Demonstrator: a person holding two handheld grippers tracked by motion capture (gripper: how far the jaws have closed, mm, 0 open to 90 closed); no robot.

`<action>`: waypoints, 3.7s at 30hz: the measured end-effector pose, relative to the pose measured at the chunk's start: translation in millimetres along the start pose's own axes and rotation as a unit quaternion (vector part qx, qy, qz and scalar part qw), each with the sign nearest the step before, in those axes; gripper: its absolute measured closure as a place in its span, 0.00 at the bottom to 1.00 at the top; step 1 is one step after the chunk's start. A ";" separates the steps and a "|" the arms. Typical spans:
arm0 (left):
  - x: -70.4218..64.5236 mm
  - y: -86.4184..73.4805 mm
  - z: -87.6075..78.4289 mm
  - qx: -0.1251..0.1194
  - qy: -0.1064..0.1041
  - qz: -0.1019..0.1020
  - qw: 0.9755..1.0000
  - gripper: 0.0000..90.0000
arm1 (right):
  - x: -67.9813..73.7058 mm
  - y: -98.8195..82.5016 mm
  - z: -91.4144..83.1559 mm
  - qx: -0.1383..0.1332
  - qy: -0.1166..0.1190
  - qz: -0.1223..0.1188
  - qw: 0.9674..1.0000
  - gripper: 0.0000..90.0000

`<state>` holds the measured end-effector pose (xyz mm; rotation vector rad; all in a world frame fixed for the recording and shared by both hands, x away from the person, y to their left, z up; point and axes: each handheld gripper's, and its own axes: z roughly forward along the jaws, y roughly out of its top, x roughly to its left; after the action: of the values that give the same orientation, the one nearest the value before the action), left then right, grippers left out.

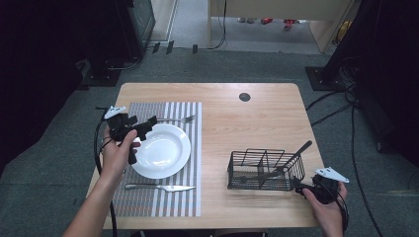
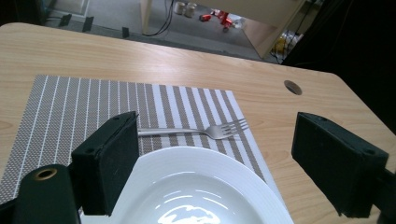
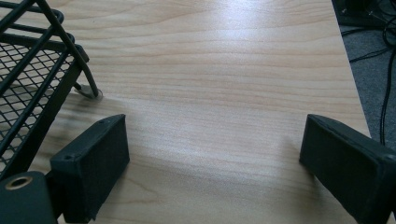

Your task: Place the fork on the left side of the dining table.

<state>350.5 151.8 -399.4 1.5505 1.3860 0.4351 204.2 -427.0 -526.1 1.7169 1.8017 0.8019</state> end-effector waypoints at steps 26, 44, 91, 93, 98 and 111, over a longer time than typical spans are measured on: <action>16.2 -45.5 -58.5 0.002 -0.023 -0.003 1.000 0.17 | -0.1 0.0 0.1 0.000 -0.002 0.002 1.000 0.08; 42.7 -90.8 -73.4 0.020 0.002 -0.028 0.999 0.17 | -0.2 -0.1 0.0 0.001 -0.005 0.003 1.000 0.08; 84.2 -142.8 -58.1 0.104 0.161 0.082 0.978 0.15 | 0.0 -0.6 -0.6 0.001 -0.007 0.005 1.000 0.08; 84.3 -142.8 -58.1 0.104 0.162 0.082 0.978 0.15 | 0.2 -0.7 -0.7 0.001 -0.007 0.006 1.000 0.08; 84.3 -142.8 -58.1 0.104 0.162 0.082 0.978 0.15 | 0.1 -0.7 -0.7 0.001 -0.007 0.006 1.000 0.08; 84.3 -142.8 -58.1 0.104 0.162 0.082 0.978 0.15 | 0.1 -0.7 -0.6 0.001 -0.007 0.006 1.000 0.08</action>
<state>250.3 234.3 -517.9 1.8334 1.5961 0.6859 203.3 -426.9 -526.2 1.7322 1.7849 0.7911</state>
